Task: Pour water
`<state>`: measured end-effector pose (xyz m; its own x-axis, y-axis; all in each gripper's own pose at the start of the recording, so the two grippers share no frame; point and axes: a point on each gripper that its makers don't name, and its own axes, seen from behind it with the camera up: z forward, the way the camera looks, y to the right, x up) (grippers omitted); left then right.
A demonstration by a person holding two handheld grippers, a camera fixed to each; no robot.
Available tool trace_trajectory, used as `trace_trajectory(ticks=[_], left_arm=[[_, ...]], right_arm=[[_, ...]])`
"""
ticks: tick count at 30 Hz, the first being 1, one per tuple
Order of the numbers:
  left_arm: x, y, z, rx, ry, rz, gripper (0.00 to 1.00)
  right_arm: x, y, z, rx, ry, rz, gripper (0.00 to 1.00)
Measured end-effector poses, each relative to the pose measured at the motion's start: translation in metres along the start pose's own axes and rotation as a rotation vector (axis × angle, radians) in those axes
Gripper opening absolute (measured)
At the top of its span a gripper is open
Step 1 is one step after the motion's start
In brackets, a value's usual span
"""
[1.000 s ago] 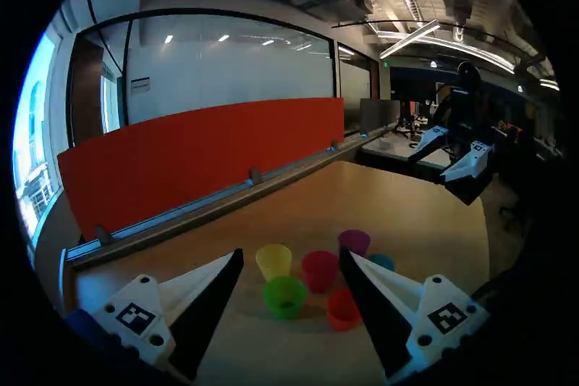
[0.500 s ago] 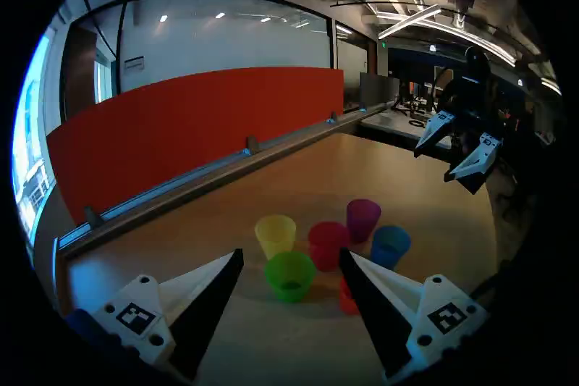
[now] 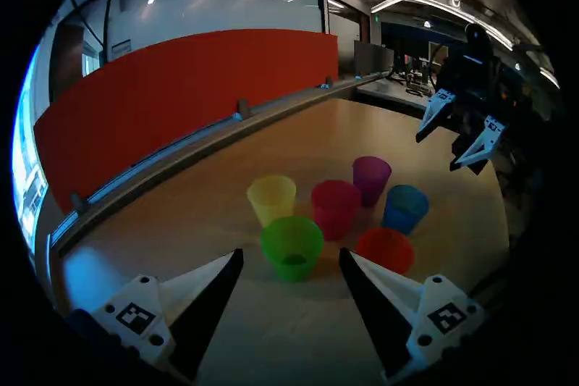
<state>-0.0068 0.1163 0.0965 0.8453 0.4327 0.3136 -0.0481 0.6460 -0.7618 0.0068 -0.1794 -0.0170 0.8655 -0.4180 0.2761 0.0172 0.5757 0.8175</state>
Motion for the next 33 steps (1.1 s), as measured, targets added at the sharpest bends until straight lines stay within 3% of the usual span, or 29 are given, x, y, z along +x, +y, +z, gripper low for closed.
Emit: trace_trajectory(ticks=[18,33], left_arm=[[-0.038,0.003,0.038,-0.056,-0.105,0.027,0.98],[-0.036,-0.001,0.072,-0.094,-0.153,0.035,0.98]], right_arm=[[-0.040,-0.003,0.032,0.034,-0.060,-0.023,0.99],[-0.056,-0.004,0.049,0.054,-0.094,-0.032,0.99]])
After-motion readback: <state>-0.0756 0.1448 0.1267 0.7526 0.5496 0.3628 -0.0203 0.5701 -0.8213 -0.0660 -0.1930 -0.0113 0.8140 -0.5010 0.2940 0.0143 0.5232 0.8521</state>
